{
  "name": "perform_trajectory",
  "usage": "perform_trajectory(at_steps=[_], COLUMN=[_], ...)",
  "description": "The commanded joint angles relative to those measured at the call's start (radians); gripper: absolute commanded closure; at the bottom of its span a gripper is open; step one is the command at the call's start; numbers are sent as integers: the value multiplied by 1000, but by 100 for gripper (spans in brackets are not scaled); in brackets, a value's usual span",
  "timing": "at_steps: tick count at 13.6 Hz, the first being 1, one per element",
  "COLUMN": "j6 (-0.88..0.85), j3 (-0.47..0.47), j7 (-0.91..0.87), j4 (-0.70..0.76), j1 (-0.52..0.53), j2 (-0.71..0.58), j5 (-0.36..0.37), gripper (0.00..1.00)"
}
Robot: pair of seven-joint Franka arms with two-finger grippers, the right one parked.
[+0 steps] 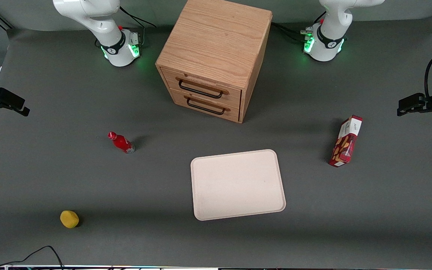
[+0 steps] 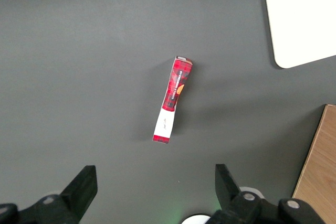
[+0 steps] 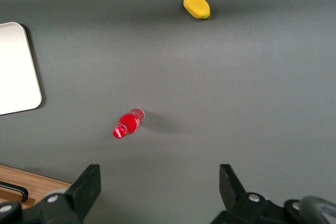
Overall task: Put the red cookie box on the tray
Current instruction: 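Move the left gripper down over the red plaid cookie box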
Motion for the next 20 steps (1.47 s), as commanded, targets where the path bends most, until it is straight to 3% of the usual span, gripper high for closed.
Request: perform_trajectory(at_steps=[1,4,6,14,19,20], j6=[-67,-70,-12,537,969,1015], j3=[8,6,6,11,9,9], j7=[-7,-3,9,430,447,447], j4=[44,36,-45,-601,-886,-898], j1=[-5,-7,-5,5,4,4], j2=[1,10,12,9,33,53], j5=[-8,-3,-6,-31,-63,-104], gripper=[0,0,0,0,0,28])
